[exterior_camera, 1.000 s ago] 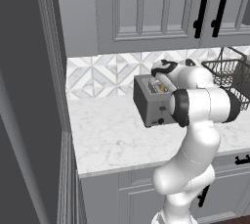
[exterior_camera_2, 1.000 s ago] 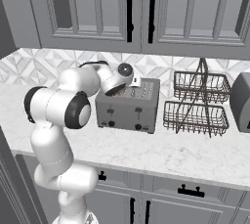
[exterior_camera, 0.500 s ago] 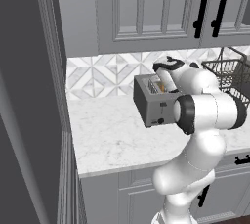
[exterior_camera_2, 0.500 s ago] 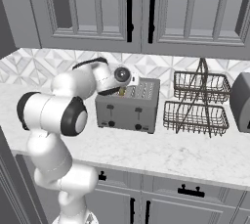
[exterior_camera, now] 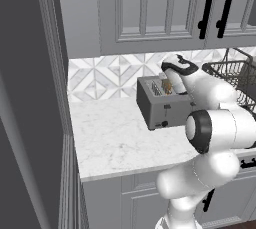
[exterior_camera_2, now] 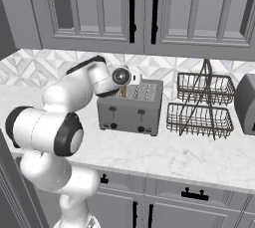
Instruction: Start the toaster. Once the lever pops up, take the bread to the plate on the dining counter.
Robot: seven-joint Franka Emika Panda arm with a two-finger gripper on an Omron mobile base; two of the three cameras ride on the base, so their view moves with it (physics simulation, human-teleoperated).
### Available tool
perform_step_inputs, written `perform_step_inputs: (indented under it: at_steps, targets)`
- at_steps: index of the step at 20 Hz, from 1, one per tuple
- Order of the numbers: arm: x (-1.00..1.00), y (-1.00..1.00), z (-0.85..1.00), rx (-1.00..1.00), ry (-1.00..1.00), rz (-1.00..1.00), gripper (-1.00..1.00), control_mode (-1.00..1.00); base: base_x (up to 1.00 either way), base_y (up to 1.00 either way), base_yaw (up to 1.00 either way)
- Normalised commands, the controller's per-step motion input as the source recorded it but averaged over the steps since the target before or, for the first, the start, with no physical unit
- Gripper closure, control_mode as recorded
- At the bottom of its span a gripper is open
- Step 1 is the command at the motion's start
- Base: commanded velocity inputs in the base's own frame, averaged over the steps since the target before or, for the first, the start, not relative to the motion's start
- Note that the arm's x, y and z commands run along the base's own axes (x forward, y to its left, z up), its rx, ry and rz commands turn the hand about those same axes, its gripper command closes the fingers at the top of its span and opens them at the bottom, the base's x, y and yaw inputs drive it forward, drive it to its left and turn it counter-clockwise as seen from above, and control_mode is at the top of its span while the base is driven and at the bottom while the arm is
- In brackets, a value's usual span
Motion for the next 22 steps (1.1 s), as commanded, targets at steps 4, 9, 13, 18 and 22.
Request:
perform_step_inputs:
  at_steps: [4,9,13,18,22]
  targets:
    - [-0.31,0.00,0.55,0.04,0.00,0.00,1.00,-1.00,0.00,0.00,0.00]
    - [-0.85,0.00,0.25,0.02,0.00,0.00,1.00,-1.00,0.00,0.00,0.00]
    - [-1.00,0.00,0.55,0.03,0.00,-0.01,1.00,-1.00,0.00,0.00,0.00]
    - [-1.00,0.00,0.57,0.04,0.00,-0.03,1.00,-1.00,0.00,0.00,0.00]
    - [-1.00,0.00,0.42,0.04,0.05,-0.05,1.00,-1.00,0.00,0.00,0.00]
